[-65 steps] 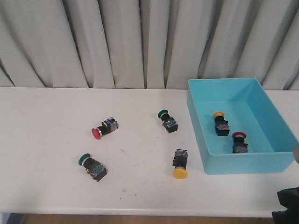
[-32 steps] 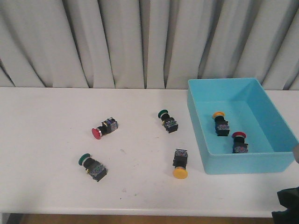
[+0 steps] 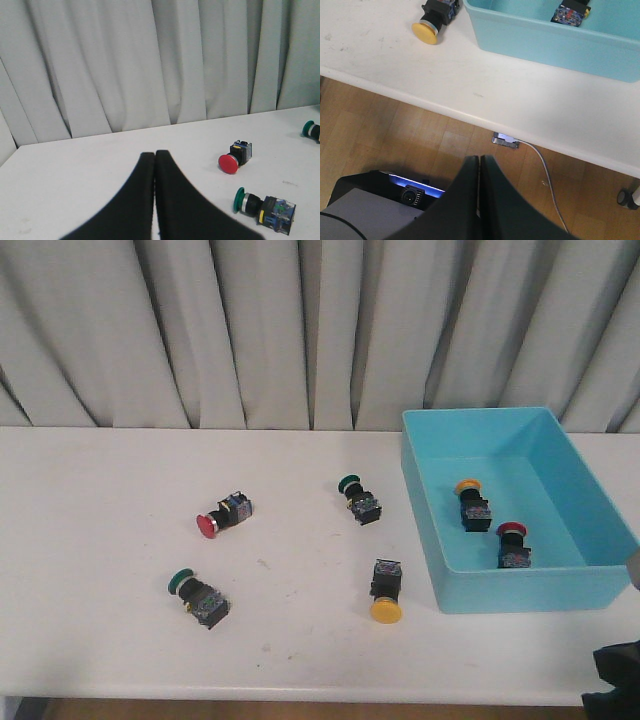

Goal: Pick red and yellow buttons and place in box

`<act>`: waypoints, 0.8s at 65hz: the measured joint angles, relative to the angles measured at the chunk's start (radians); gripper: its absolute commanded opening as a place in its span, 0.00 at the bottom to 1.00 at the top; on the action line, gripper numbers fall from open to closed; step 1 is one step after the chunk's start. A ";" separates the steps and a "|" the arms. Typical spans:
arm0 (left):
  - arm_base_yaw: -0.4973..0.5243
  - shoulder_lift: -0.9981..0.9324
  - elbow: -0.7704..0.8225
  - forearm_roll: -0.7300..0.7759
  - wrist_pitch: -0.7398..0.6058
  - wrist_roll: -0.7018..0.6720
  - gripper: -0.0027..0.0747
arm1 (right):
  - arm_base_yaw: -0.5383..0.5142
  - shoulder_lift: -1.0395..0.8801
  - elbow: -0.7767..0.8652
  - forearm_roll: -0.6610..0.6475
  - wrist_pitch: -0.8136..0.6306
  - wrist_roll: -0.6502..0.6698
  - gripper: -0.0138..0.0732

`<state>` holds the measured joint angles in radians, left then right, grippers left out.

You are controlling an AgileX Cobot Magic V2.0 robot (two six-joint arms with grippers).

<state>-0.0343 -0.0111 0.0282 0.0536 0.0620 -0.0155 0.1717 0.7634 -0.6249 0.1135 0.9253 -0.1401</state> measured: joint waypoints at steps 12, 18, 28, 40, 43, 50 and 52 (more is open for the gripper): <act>0.000 0.000 0.000 0.000 0.008 0.000 0.02 | 0.000 0.000 0.000 0.000 0.000 0.000 0.15; 0.000 0.000 0.000 0.000 0.008 0.001 0.03 | 0.000 0.000 0.000 0.000 0.000 0.000 0.15; 0.000 0.000 0.000 0.000 0.008 0.002 0.03 | 0.000 0.000 0.000 0.000 0.000 0.000 0.15; 0.000 0.000 0.000 0.000 0.008 0.002 0.03 | 0.000 0.000 0.000 0.000 0.000 0.000 0.15; 0.000 0.000 0.000 0.000 0.008 0.002 0.03 | 0.000 0.000 0.000 0.000 0.000 0.000 0.15; 0.000 0.000 0.000 0.000 0.009 0.002 0.03 | 0.000 -0.025 0.009 -0.019 -0.023 -0.010 0.15; 0.000 0.000 0.000 0.000 0.009 0.002 0.03 | -0.002 -0.049 0.023 -0.027 -0.051 -0.013 0.15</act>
<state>-0.0343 -0.0111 0.0282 0.0536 0.0711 -0.0136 0.1695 0.7144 -0.6017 0.0860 0.8743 -0.1536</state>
